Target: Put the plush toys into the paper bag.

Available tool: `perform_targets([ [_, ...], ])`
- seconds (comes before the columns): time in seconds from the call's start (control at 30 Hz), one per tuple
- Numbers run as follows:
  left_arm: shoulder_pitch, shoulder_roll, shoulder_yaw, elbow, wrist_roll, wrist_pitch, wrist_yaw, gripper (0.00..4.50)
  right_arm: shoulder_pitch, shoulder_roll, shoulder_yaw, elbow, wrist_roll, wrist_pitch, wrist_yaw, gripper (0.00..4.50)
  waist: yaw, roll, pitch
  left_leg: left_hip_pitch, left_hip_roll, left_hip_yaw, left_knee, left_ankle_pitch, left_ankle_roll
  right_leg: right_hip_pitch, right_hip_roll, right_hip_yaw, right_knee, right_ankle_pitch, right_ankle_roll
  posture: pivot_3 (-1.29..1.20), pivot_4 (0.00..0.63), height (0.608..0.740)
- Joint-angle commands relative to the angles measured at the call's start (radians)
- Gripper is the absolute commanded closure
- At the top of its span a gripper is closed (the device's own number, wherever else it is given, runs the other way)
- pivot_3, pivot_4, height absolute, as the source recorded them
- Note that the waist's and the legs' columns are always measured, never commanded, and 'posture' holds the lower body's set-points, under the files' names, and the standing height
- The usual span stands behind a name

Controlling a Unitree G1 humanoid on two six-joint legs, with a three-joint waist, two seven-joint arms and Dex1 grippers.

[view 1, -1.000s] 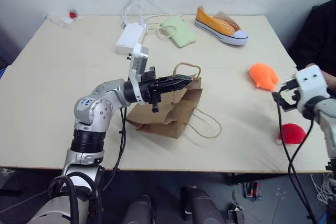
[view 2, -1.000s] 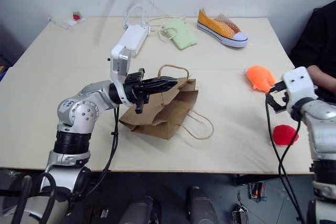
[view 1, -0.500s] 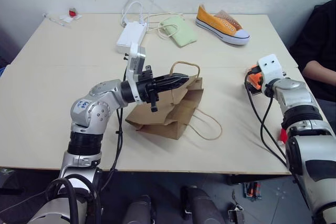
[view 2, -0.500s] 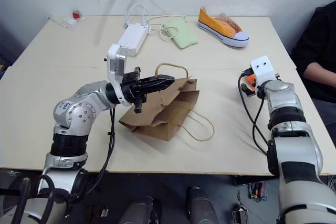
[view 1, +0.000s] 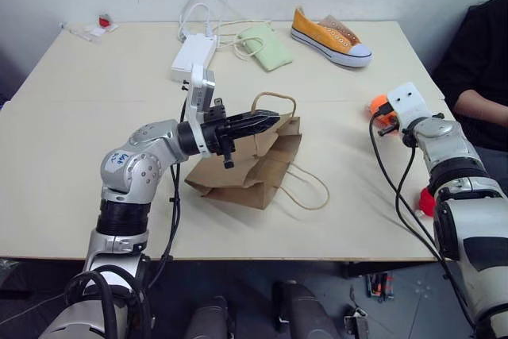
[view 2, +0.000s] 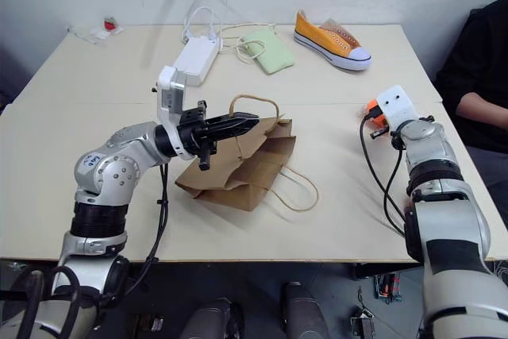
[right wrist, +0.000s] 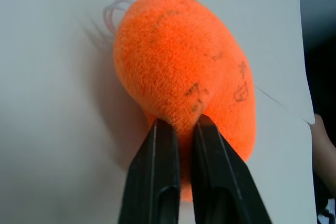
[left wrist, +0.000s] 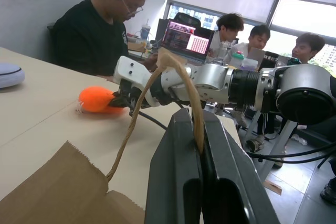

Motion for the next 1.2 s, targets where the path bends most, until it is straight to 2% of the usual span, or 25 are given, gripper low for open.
perform_targets([
  [0.03, -0.024, 0.016, 0.031, -0.014, -0.021, -0.01, -0.017, 4.5, 0.114, -0.021, -0.079, -0.324, 0.143, 0.125, 0.186, 4.47, 0.001, 0.0, 0.0, 0.0, 0.0, 0.0, 0.0, 0.0, 0.0, 0.0, 0.0, 0.0, 0.0, 0.0, 0.0, 0.0, 0.15, 0.74],
  [0.17, -0.03, 0.027, 0.031, -0.012, -0.023, -0.001, -0.029, 4.5, 0.399, -0.077, -0.173, -0.97, 0.343, 0.448, 0.333, 4.47, 0.013, 0.001, 0.0, -0.002, 0.001, -0.005, 0.0, 0.0, -0.001, 0.0, 0.0, -0.003, 0.0, 0.0, 0.0, 0.0, 0.15, 0.74],
  [0.23, -0.034, 0.033, 0.03, -0.009, -0.022, 0.002, -0.035, 4.5, 0.488, -0.094, -0.234, -1.202, 0.459, 0.604, 0.368, 4.47, 0.017, 0.001, 0.0, -0.003, 0.001, -0.007, 0.001, 0.0, -0.001, 0.0, 0.0, -0.004, -0.001, 0.0, 0.0, 0.0, 0.15, 0.74],
  [0.33, -0.04, 0.043, 0.018, -0.008, -0.012, 0.001, -0.051, 4.5, 0.567, -0.116, -0.322, -1.456, 0.641, 0.808, 0.402, 4.47, 0.022, 0.001, 0.0, -0.003, 0.0, -0.007, 0.002, 0.0, -0.001, 0.0, -0.001, -0.004, -0.001, 0.0, 0.0, 0.0, 0.15, 0.74],
  [0.4, -0.044, 0.047, 0.009, -0.005, 0.001, -0.005, -0.059, 4.5, 0.595, -0.138, -0.345, -1.557, 0.72, 0.882, 0.421, 4.47, 0.023, 0.001, 0.0, -0.002, 0.0, -0.007, 0.001, 0.0, -0.001, 0.001, -0.001, -0.005, -0.001, 0.0, 0.0, 0.0, 0.15, 0.74],
  [0.5, -0.063, 0.047, 0.012, 0.009, 0.0, -0.002, -0.06, 4.5, 0.614, -0.179, -0.283, -1.677, 0.751, 0.89, 0.438, 4.47, 0.023, 0.001, 0.0, -0.001, 0.0, -0.007, 0.001, 0.0, -0.001, 0.002, -0.001, -0.004, -0.002, 0.0, 0.0, 0.0, 0.15, 0.74],
  [0.7, -0.09, 0.044, 0.01, 0.022, -0.009, 0.005, -0.068, 4.5, 0.58, -0.197, -0.076, -1.76, 0.677, 0.8, 0.422, 4.47, 0.023, 0.001, 0.0, -0.001, 0.0, -0.007, 0.001, 0.0, 0.0, 0.001, -0.001, -0.004, -0.002, 0.0, 0.0, 0.0, 0.15, 0.74],
  [0.83, -0.084, 0.036, -0.008, 0.021, -0.004, 0.005, -0.078, 4.5, 0.491, -0.154, 0.115, -1.715, 0.538, 0.714, 0.375, 4.47, 0.023, 0.0, 0.0, -0.001, -0.001, -0.007, 0.001, 0.0, 0.0, 0.001, -0.001, -0.004, -0.002, 0.0, 0.0, 0.0, 0.15, 0.74],
  [0.97, -0.068, 0.027, -0.022, 0.019, 0.0, -0.002, -0.082, 4.5, 0.375, -0.025, 0.247, -1.625, 0.468, 0.692, 0.335, 4.47, 0.016, 0.0, 0.0, -0.001, 0.0, -0.007, 0.001, 0.0, 0.0, 0.001, -0.001, -0.004, -0.002, 0.0, -0.001, 0.0, 0.15, 0.74],
  [1.07, -0.066, 0.013, -0.02, 0.013, -0.007, 0.003, -0.075, 4.5, 0.323, 0.018, 0.354, -1.511, 0.355, 0.6, 0.33, 4.47, 0.011, 0.0, 0.001, -0.002, 0.0, -0.007, 0.001, 0.0, 0.0, 0.001, -0.001, -0.005, -0.001, 0.0, -0.001, 0.0, 0.15, 0.74],
  [1.2, -0.067, 0.002, -0.016, 0.01, -0.011, 0.005, -0.067, 4.5, 0.289, 0.107, 0.389, -1.366, 0.291, 0.507, 0.314, 4.47, 0.011, 0.0, 0.0, -0.003, 0.0, -0.008, 0.001, 0.0, 0.0, 0.001, -0.002, -0.005, -0.001, 0.0, -0.001, 0.0, 0.15, 0.74],
])
